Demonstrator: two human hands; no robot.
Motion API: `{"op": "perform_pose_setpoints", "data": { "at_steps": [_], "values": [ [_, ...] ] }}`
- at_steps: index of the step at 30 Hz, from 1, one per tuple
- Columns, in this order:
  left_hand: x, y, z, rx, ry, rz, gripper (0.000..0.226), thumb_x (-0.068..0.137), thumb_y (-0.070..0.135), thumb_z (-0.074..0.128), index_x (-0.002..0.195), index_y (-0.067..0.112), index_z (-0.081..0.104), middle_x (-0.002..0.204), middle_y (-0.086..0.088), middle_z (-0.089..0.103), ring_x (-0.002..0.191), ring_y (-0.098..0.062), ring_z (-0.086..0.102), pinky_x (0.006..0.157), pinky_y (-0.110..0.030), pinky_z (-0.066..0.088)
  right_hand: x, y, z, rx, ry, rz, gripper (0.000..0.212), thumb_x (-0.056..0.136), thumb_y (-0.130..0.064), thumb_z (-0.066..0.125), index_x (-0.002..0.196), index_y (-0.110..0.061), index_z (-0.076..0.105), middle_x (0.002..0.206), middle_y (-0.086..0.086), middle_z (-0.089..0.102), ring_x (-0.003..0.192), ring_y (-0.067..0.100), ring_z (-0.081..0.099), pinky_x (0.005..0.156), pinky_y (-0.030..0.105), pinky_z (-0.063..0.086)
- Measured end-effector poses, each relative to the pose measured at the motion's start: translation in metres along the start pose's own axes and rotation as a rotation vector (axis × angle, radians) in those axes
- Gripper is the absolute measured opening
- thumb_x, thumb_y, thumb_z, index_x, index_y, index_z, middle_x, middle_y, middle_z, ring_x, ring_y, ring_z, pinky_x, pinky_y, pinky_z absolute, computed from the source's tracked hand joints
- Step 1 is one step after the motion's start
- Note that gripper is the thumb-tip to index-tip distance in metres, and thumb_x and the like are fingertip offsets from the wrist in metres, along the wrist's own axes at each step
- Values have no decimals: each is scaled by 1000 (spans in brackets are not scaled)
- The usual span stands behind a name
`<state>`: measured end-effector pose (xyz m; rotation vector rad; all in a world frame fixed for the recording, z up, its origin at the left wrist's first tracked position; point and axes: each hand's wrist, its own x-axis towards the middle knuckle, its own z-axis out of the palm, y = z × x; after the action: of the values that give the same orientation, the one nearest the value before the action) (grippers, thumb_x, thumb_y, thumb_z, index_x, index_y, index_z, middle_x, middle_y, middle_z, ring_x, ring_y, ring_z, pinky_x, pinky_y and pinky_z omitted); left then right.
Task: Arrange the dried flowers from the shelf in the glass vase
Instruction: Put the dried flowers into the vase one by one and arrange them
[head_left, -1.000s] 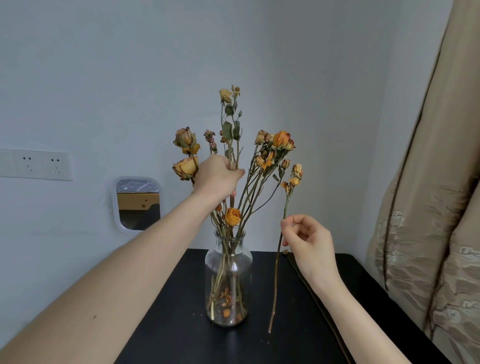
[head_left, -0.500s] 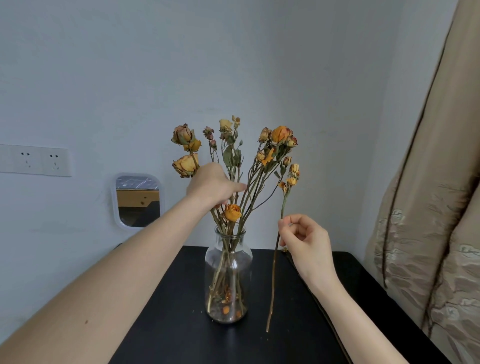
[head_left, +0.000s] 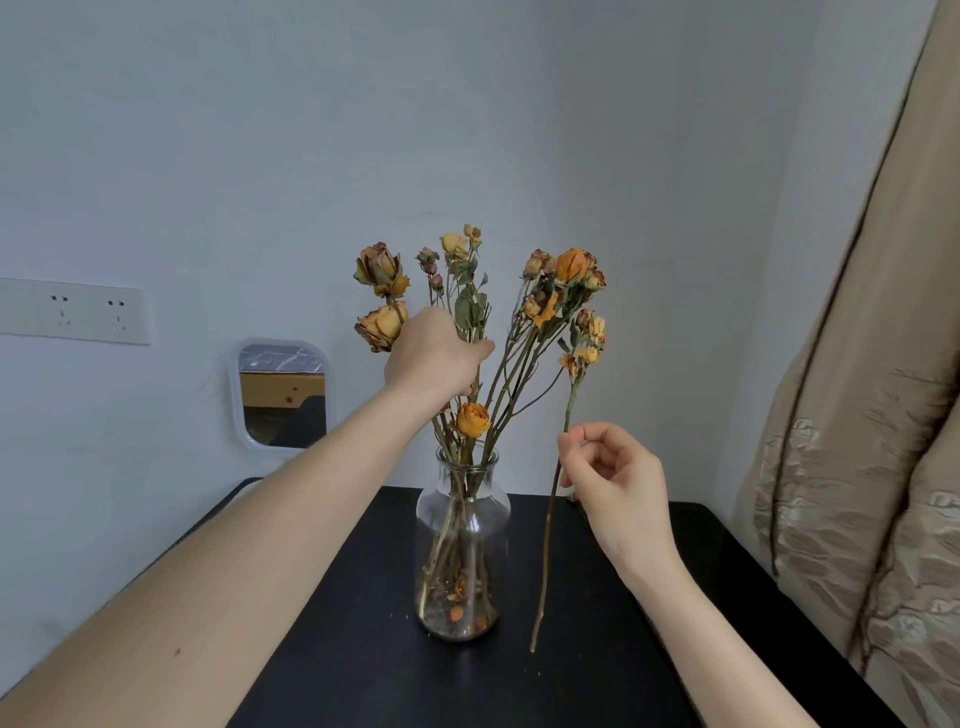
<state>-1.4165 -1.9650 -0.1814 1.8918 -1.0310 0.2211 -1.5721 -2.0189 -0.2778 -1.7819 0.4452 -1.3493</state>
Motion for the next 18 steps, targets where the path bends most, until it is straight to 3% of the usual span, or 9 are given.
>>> {"op": "perform_pose_setpoints", "data": {
  "at_steps": [3, 4, 6, 9, 11, 12, 15, 18],
  "values": [
    [-26, -10, -6, -68, 44, 58, 33, 89, 38, 58, 107, 12, 64, 53, 3, 57, 45, -6, 55, 66, -28, 52, 0, -9, -1, 41, 19, -42, 14, 89, -12, 57, 78, -19, 61, 56, -1, 59, 48, 6, 50, 51, 16, 45],
    [-39, -17, -9, -102, 85, 113, 29, 89, 38, 57, 105, 15, 64, 53, 8, 56, 45, -5, 54, 64, -22, 51, 0, -13, -1, 49, 31, -64, 12, 88, -14, 57, 78, -19, 60, 57, -3, 60, 47, 6, 49, 49, 17, 45],
    [-68, -32, -13, -134, 155, 247, 21, 86, 39, 54, 78, 23, 63, 42, 10, 49, 43, -3, 50, 54, -6, 39, 3, -21, 0, 47, 59, -114, 10, 88, -16, 56, 79, -20, 60, 59, -5, 61, 48, 6, 49, 48, 17, 46],
    [-99, -67, -5, -114, 110, 213, 31, 81, 44, 52, 54, 29, 46, 44, 14, 50, 43, -3, 46, 46, -15, 32, 7, -34, 3, 19, 100, -202, 7, 87, -22, 54, 81, -23, 58, 63, -3, 59, 52, 7, 50, 51, 19, 47],
    [-100, -94, 8, -59, 41, 86, 22, 81, 42, 58, 65, 30, 50, 47, 11, 49, 50, -5, 49, 49, -23, 36, 11, -41, 5, -13, 140, -257, 10, 88, -22, 54, 80, -28, 56, 68, 3, 61, 55, 10, 50, 53, 23, 47],
    [-97, -105, 15, -32, -22, 10, 18, 80, 43, 62, 80, 28, 54, 57, 11, 52, 59, -5, 52, 54, -24, 41, 13, -44, 7, -27, 161, -283, 13, 89, -20, 55, 80, -30, 54, 70, 5, 62, 57, 13, 50, 54, 25, 46],
    [-79, -123, 38, -108, -279, -168, 69, 71, 45, 74, 127, 21, 40, 111, 4, 54, 98, -10, 53, 76, -21, 44, 19, -52, 10, -68, 207, -361, 20, 91, -16, 55, 80, -33, 51, 73, 6, 62, 58, 15, 51, 53, 24, 44],
    [-62, -122, 59, -182, -350, -173, 88, 67, 45, 78, 137, 19, 32, 137, -2, 45, 121, -18, 46, 93, -30, 40, 24, -53, 16, -142, 206, -410, 18, 91, -15, 55, 83, -30, 51, 71, 2, 61, 56, 10, 50, 52, 19, 43]
  ]
}}
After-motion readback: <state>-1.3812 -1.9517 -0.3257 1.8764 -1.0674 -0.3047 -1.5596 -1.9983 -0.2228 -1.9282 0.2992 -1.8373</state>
